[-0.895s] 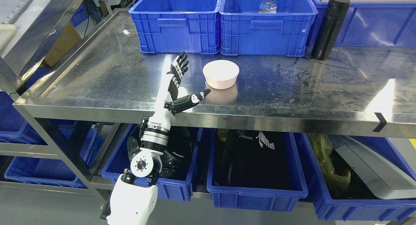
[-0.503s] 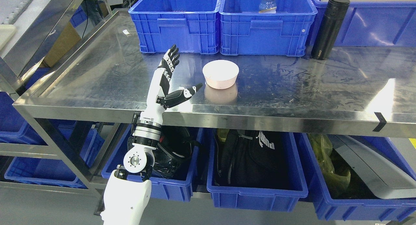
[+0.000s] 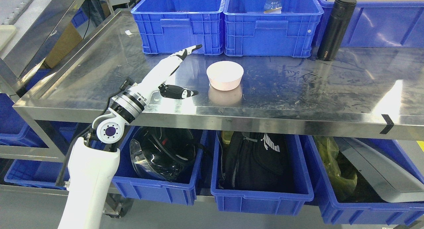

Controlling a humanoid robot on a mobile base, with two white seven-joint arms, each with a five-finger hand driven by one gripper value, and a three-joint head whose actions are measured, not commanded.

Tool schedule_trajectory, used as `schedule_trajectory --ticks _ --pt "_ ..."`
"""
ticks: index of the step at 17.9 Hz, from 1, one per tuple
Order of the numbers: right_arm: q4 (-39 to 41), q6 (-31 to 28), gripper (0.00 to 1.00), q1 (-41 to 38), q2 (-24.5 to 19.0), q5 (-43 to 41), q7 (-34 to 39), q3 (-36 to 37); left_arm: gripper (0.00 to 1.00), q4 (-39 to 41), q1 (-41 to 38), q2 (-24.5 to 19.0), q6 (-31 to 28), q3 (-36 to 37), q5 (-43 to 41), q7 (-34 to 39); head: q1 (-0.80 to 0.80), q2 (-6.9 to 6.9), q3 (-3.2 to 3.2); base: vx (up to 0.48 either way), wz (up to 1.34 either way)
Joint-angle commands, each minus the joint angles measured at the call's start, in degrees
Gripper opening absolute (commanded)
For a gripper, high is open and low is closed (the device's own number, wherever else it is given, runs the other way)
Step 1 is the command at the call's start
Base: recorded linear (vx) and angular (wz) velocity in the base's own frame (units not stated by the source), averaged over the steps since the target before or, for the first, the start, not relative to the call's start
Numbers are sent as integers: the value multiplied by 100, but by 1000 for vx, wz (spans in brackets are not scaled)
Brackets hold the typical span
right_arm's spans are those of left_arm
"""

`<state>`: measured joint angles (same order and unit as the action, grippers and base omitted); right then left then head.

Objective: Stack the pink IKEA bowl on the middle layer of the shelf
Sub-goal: 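Reach the left hand toward the pink bowl on the steel shelf, then grasp the pink bowl rim with the left hand and lift it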

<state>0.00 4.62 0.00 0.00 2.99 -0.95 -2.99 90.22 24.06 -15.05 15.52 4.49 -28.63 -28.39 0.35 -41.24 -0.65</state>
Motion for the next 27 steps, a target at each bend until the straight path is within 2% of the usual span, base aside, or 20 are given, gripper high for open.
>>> schedule_trajectory --ticks 1,3,4,7,9,11,13,15,20,23,27 --pt "100 4 100 -18 100 0 -10 0 100 -311 572 -939 224 253 -1277 -343 0 0 0 0 0" --pt "100 4 100 -18 100 0 -10 0 100 -487 678 -684 241 262 -1277 -369 0 0 0 0 0" --pt "100 4 100 -26 100 0 -10 0 96 -532 809 -622 241 297 -1286 -500 0 0 0 0 0" --pt "100 4 100 -17 100 0 -10 0 95 -848 1267 -534 390 570 -1286 -1552 0 0 0 0 0" --pt "100 4 100 -26 100 0 -10 0 94 -953 1355 -131 399 798 -1538 -2038 0 0 0 0 0" --pt "100 4 100 -17 100 0 -10 0 97 -1295 1381 221 443 869 -2119 -2074 0 0 0 0 0" --pt "100 4 100 -18 100 0 -10 0 99 -1498 1530 572 443 878 -2305 -2083 0 0 0 0 0" --pt "100 4 100 -17 100 0 -10 0 99 -1717 1819 722 435 895 -2471 -2074 0 0 0 0 0" --pt "100 4 100 -17 100 0 -10 0 83 -2868 2488 1363 435 939 -2472 -2232 0 0 0 0 0" --pt "100 4 100 -26 100 0 -10 0 73 -3186 2673 1405 426 1079 -2499 -2425 0 0 0 0 0" --pt "100 4 100 -26 100 0 -10 0 70 -3309 2770 1382 408 1080 -2911 -2523 0 0 0 0 0"
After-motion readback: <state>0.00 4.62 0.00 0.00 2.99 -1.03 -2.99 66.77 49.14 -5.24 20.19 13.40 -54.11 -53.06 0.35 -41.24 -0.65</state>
